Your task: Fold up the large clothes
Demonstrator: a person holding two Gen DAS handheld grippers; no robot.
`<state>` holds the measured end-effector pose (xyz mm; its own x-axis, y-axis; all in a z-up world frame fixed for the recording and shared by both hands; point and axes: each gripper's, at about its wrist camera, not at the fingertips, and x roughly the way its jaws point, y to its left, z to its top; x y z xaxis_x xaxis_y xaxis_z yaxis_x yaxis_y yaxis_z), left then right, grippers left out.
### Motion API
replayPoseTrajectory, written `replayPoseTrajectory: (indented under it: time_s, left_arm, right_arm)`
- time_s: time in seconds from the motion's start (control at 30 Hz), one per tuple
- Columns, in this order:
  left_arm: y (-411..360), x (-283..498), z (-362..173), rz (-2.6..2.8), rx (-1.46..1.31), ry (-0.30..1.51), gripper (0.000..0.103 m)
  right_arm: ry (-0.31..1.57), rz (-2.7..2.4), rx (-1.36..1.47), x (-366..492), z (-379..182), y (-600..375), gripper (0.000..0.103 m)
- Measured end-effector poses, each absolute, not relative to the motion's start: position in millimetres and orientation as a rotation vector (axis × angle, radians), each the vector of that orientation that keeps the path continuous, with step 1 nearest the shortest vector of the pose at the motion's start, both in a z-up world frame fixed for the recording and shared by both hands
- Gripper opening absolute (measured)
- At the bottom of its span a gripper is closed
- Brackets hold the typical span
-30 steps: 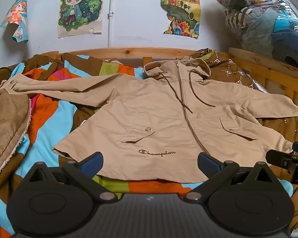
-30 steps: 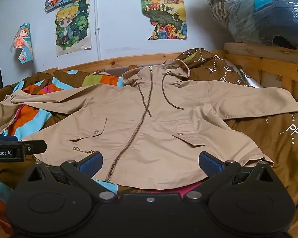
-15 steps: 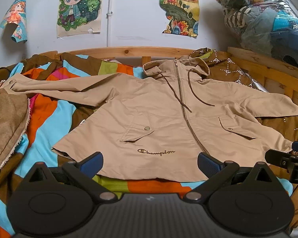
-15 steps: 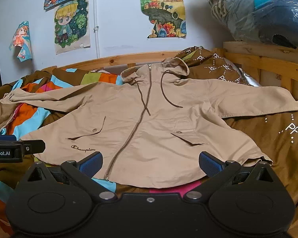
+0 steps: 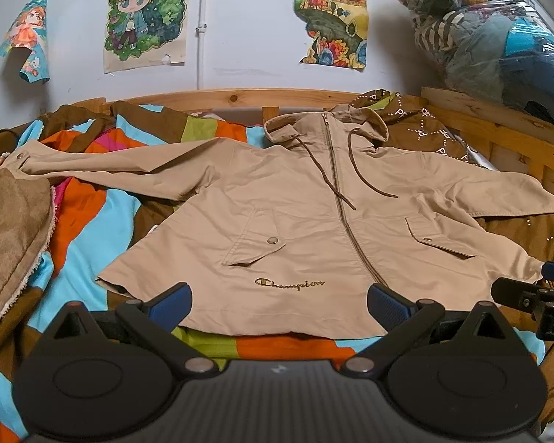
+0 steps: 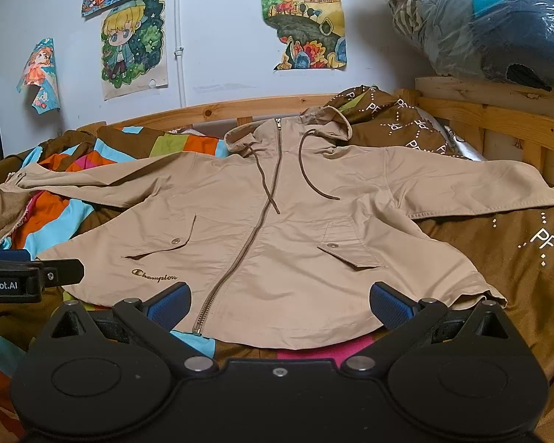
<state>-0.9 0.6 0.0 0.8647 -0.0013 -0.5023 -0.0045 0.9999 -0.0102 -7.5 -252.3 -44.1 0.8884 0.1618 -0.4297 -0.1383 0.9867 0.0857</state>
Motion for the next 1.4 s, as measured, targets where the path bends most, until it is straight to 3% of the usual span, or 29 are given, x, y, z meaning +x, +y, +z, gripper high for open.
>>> replayPoseTrajectory:
  time_s: [1.0, 1.4]
  left_arm:
    - [1.5, -0.8, -0.4, 0.020, -0.002, 0.531, 0.102]
    - [-0.1, 23.7, -23.1, 0.126, 0.086, 0.725, 0.102]
  right_arm:
    - [0.457, 0.152, 0.052, -5.7, -48.7, -252.1, 0.102]
    - [0.583, 0.112, 0.080, 6.3, -60.9, -255.2, 0.102]
